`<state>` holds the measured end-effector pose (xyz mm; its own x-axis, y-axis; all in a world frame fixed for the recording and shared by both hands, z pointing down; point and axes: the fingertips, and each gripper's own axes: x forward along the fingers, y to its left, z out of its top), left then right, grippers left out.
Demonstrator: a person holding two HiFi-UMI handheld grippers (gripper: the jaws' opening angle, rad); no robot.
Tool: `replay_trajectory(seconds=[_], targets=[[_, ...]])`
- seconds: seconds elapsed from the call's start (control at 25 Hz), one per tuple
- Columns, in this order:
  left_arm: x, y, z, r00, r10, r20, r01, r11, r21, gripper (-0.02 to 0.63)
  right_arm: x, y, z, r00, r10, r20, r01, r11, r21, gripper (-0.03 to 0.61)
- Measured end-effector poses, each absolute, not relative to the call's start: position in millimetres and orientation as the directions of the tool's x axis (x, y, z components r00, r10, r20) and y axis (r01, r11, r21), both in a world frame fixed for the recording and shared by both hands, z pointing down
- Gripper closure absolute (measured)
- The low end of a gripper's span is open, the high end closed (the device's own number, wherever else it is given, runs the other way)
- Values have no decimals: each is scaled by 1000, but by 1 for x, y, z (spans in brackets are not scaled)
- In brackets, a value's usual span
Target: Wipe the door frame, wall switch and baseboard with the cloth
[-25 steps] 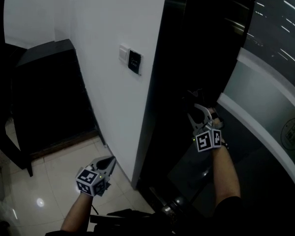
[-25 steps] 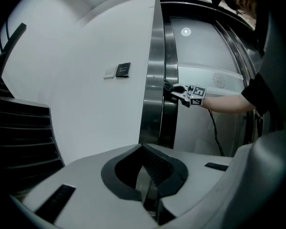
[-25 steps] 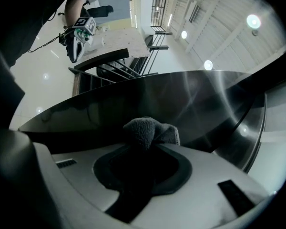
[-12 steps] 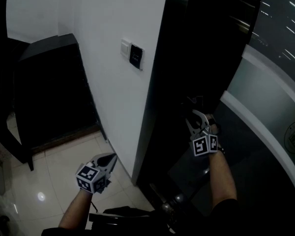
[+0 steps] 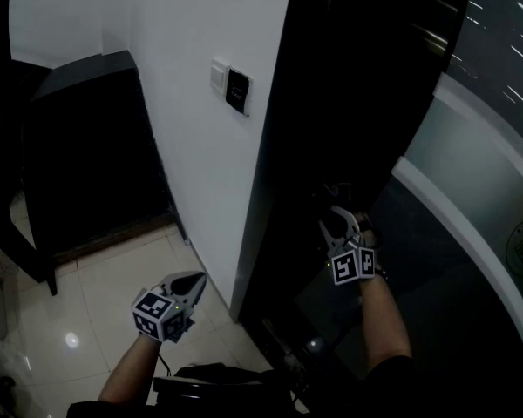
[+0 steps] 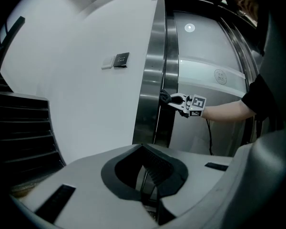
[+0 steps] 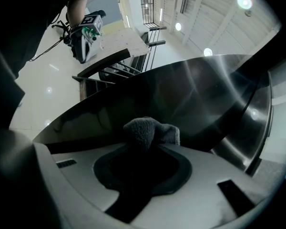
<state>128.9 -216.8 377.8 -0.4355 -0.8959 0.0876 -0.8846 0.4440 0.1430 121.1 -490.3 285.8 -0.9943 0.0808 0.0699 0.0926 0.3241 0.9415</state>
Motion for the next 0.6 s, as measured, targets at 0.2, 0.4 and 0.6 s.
replay_trajectory(seconds=[0.2, 0.4, 0.6], targets=[[130, -217, 383, -437, -893, 104, -882, 448, 148, 612, 122, -490, 309, -990, 84, 112, 133, 329, 935, 494], [129, -211, 391, -447, -886, 122, -872, 462, 162, 612, 123, -489, 329, -986, 86, 140, 161, 335, 929, 494], [128, -214, 392, -446, -886, 128, -870, 463, 170, 612, 122, -490, 348, -980, 85, 178, 197, 341, 919, 494]])
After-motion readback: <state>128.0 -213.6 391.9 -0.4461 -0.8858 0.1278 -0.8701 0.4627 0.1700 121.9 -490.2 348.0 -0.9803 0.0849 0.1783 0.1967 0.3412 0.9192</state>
